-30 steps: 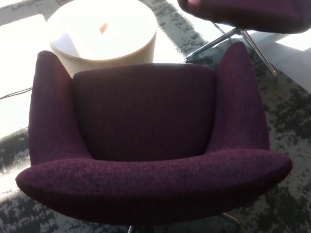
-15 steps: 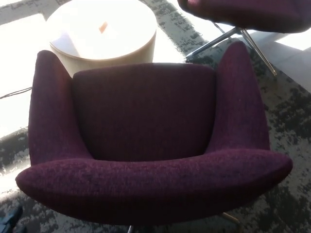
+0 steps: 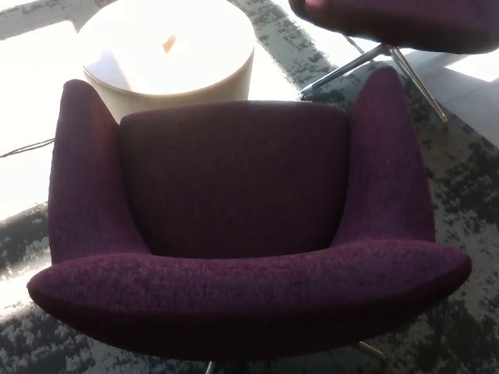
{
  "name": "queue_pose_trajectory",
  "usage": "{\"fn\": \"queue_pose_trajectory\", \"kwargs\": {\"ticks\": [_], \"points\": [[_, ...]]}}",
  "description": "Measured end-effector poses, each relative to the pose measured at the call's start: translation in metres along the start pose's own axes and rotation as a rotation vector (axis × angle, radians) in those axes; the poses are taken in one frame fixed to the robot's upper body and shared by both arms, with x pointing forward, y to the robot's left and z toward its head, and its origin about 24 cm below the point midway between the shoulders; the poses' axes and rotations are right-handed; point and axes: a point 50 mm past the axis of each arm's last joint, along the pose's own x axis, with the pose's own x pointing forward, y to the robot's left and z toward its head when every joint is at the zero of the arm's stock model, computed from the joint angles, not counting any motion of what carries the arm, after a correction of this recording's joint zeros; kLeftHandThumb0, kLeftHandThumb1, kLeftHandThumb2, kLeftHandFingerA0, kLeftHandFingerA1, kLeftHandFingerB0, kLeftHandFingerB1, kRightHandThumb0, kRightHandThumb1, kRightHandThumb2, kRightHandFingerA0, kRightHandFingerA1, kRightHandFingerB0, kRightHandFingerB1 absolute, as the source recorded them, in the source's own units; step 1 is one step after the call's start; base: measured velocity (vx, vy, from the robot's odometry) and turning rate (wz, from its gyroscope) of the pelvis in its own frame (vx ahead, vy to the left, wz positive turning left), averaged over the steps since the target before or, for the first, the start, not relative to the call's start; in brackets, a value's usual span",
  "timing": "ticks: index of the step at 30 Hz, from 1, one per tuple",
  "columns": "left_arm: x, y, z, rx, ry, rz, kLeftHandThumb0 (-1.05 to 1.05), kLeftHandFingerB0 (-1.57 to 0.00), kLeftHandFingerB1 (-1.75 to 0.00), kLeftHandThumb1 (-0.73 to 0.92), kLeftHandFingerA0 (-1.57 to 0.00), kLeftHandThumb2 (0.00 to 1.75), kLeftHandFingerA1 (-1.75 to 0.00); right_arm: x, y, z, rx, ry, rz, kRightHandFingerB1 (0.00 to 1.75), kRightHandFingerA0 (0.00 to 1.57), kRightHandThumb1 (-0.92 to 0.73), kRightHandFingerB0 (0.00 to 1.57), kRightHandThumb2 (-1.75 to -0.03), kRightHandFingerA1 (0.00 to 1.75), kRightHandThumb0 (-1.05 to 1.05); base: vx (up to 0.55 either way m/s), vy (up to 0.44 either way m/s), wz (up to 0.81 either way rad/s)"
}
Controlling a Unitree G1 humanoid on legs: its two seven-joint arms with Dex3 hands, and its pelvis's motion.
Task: The robot stands in front of a sofa and uses its left hand to push the left side of the sofa
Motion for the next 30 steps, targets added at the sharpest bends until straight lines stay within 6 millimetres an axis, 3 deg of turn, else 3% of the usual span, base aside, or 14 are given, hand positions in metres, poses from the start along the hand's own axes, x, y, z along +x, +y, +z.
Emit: {"fn": "queue_pose_trajectory", "kwargs": {"ticks": [2,3,7,13,14,17,21,22,30], "points": [[0.01,0.004,0.006,0.014,-0.003,-0.005,-0.87,0.0,-0.14,0.92,0.0,1.27,-0.18,0.0,0.0,0.0,-0.002,-0.002,-0.001,0.49,0.37,-0.7,0.25,-1.06,0.57,-0.64,0.0,0.0,0.0],[0.015,0.007,0.01,0.024,-0.003,-0.006,-0.85,0.0,-0.17,0.92,0.0,1.27,-0.19,0.001,0.0,0.001,-0.003,-0.003,-0.002,0.37,0.42,-0.84,0.37,-0.65,0.45,-0.62,0.0,0.0,0.0],[0.033,0.008,0.014,0.033,0.028,-0.016,-0.85,0.0,-0.16,0.92,0.0,1.27,-0.18,0.002,-0.002,0.001,-0.002,-0.006,-0.008,0.37,0.44,-0.84,0.36,-0.65,0.47,-0.63,0.0,0.0,0.0],[0.052,-0.006,0.01,0.057,0.107,-0.05,-0.95,-0.02,-0.14,0.91,-0.02,1.26,-0.17,0.005,-0.006,0.002,-0.002,-0.011,-0.017,0.38,0.45,-0.82,0.39,-0.65,0.43,-0.62,0.0,0.0,0.0],[0.053,-0.007,0.01,0.061,0.115,-0.053,-0.94,-0.06,-0.15,0.91,-0.06,1.26,-0.18,0.004,-0.006,0.002,-0.001,-0.01,-0.015,0.5,0.44,-0.63,0.23,-1.05,0.62,-0.54,0.0,0.0,0.0],[0.058,-0.012,0.008,0.088,0.146,-0.067,-0.92,-0.05,-0.14,0.9,-0.05,1.24,-0.19,0.003,-0.005,0.001,-0.002,-0.007,-0.008,0.49,0.44,-0.65,0.23,-1.06,0.62,-0.56,0.0,0.0,0.0],[0.06,-0.017,0.004,0.108,0.186,-0.082,-0.9,-0.06,-0.15,0.9,-0.06,1.24,-0.21,0.002,-0.003,0.001,-0.011,-0.011,0.002,0.5,0.43,-0.65,0.24,-1.05,0.62,-0.55,0.0,0.0,0.0],[0.06,-0.018,0.003,0.111,0.193,-0.082,-0.88,0.0,-0.16,0.88,0.0,1.25,-0.22,0.002,-0.003,0.001,-0.013,-0.011,0.003,0.4,0.49,-0.83,0.42,-0.65,0.49,-0.61,0.0,0.0,0.0],[0.059,-0.026,-0.005,0.153,0.248,-0.104,-0.93,-0.05,-0.14,0.9,-0.04,1.25,-0.19,0.002,-0.001,0.002,-0.034,-0.022,0.011,0.4,0.49,-0.8,0.42,-0.64,0.51,-0.58,0.0,0.0,0.0]]}}
